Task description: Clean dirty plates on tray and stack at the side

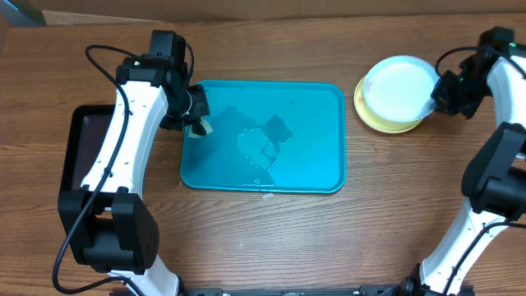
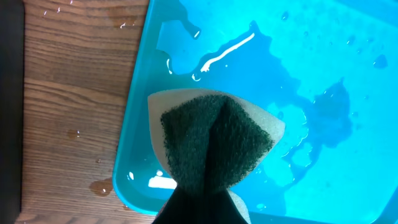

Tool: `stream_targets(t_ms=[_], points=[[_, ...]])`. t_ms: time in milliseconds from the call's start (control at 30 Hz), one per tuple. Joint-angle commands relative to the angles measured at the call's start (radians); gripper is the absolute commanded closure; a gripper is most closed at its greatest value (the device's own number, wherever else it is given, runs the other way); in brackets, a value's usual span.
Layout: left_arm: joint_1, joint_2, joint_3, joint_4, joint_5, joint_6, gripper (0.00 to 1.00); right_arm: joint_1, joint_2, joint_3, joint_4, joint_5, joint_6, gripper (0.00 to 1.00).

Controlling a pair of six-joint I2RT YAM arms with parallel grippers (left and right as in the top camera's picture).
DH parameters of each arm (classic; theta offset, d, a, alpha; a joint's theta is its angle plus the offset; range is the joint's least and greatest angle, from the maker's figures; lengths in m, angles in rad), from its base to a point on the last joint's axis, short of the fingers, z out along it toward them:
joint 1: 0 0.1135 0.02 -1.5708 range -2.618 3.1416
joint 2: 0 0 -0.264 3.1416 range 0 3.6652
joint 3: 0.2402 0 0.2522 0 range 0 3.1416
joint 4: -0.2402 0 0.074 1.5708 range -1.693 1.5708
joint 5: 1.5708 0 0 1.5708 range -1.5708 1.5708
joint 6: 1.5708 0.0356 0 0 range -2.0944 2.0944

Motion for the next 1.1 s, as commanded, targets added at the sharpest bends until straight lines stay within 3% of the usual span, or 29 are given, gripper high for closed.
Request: stream_targets(t_ms=[0, 33, 67, 133, 333, 500, 667, 867, 1067], points=[[-0.002, 0.009, -0.002, 0.011, 0.018, 0.019, 0.96, 0.034, -0.038, -0.023, -0.005, -0.024, 0.0, 0.61], [-0.002, 0.009, -0.002, 0.015, 0.018, 0.019, 0.96, 0.041, -0.038, -0.023, -0.016, -0.026, 0.0, 0.47], [-0.002, 0.009, -0.002, 0.019, 0.018, 0.019, 0.96, 0.047, -0.038, -0.022, -0.029, -0.035, 0.0, 0.41], [-0.002, 0.009, -0.002, 0.026, 0.018, 0.018, 0.96, 0.061, -0.038, -0.021, -0.057, -0.088, -0.018, 0.35], [0.013, 0.008, -0.001, 0.02, -0.014, 0.018, 0.96, 0.126, -0.053, -0.021, -0.157, -0.384, -0.171, 0.34], [0.126, -0.008, 0.033, -0.062, -0.01, -0.001, 0.96, 0.244, -0.106, -0.021, -0.235, -0.398, -0.233, 0.39], [0.32, -0.042, 0.039, -0.1, -0.009, 0.0, 0.96, 0.387, -0.139, -0.021, -0.213, -0.398, -0.23, 0.38], [0.541, -0.023, 0.014, -0.117, 0.011, 0.039, 0.96, 0.545, -0.139, -0.023, -0.118, -0.39, -0.129, 0.31], [0.642, -0.011, -0.077, 0.04, 0.147, 0.075, 0.96, 0.678, -0.139, -0.023, -0.048, -0.371, -0.066, 0.3]])
